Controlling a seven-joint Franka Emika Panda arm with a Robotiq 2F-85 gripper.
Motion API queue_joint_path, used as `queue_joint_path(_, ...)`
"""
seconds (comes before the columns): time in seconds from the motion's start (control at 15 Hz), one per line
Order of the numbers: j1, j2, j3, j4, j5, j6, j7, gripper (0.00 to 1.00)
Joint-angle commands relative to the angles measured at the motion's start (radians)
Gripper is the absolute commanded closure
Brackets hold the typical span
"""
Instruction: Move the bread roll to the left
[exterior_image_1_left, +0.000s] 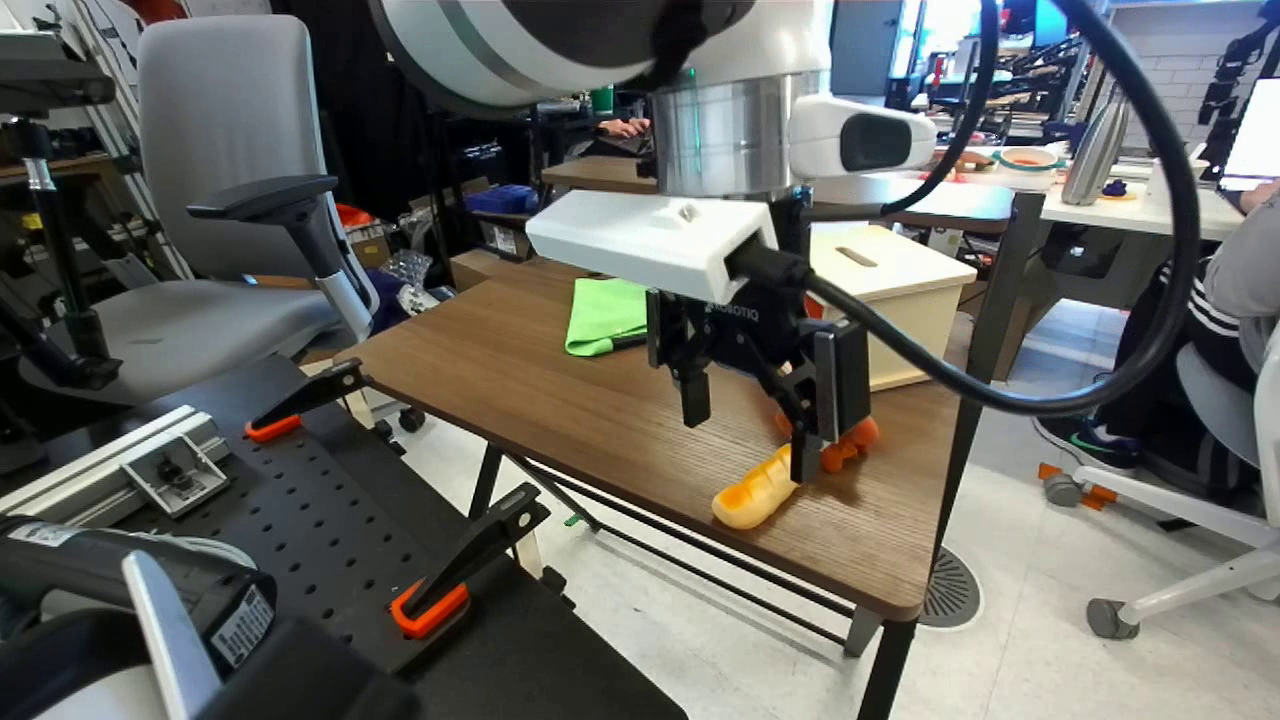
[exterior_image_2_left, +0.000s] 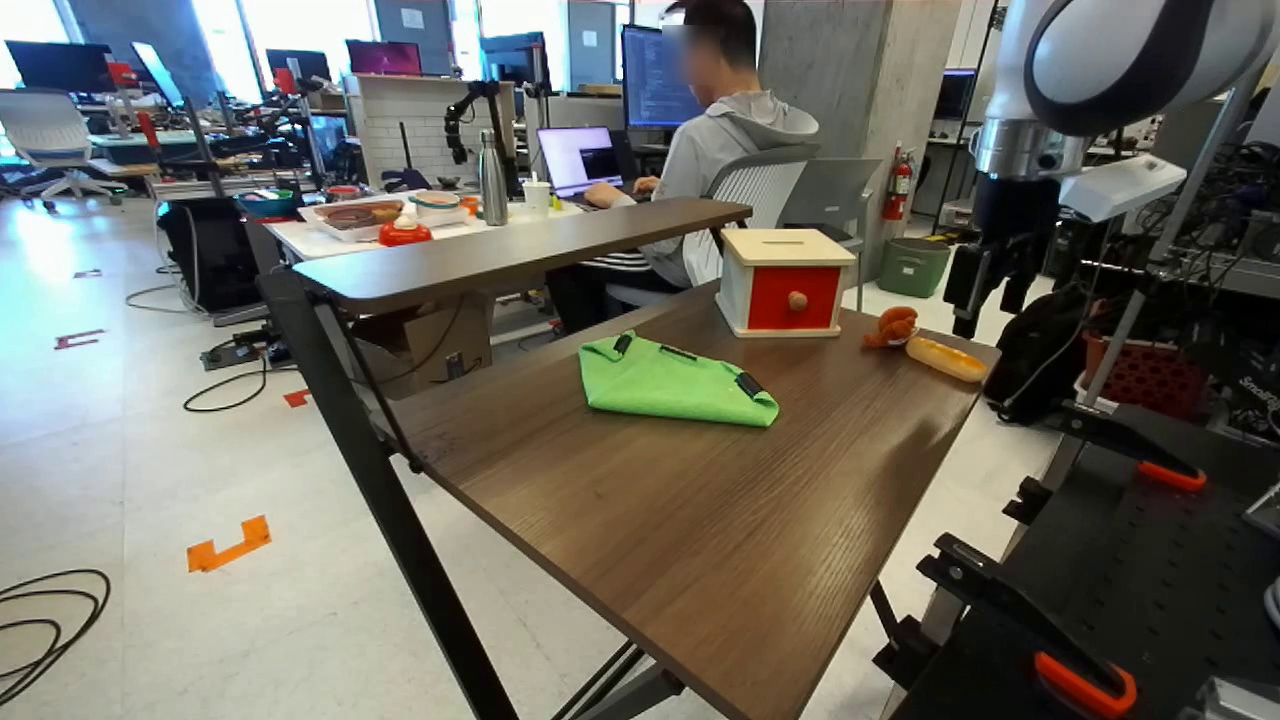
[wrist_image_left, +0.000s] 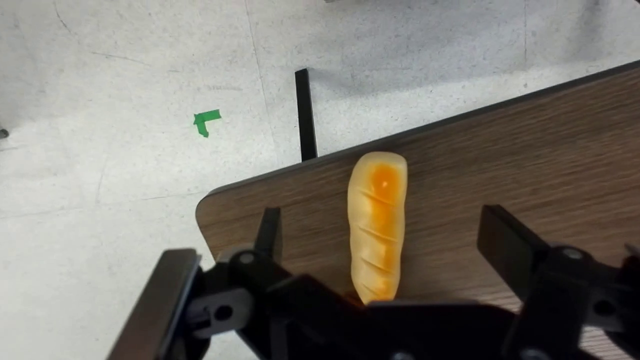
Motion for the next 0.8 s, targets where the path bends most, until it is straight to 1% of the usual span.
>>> queue_joint_path(0.0, -0.053, 0.086, 0.048, 0.077, 0.069, 0.005, -0.073, 0.00)
queue_joint_path(0.33, -0.077, 0.157, 0.058, 0.140, 0.070, -0.004, -0.099, 0.00)
queue_joint_path(0.4, -0.081, 0.169, 0.059, 0.152, 0.069, -0.006, -0.103, 0.04)
queue_joint_path(0.47, -0.080, 0.180, 0.056, 0.164, 0.065, -0.015, -0.104, 0.26)
queue_joint_path(0.6, -0.076, 0.196, 0.048, 0.176, 0.052, -0.012, -0.109, 0.31)
queue_joint_path(0.73, -0.071, 0.203, 0.042, 0.181, 0.041, -0.014, -0.117, 0.47)
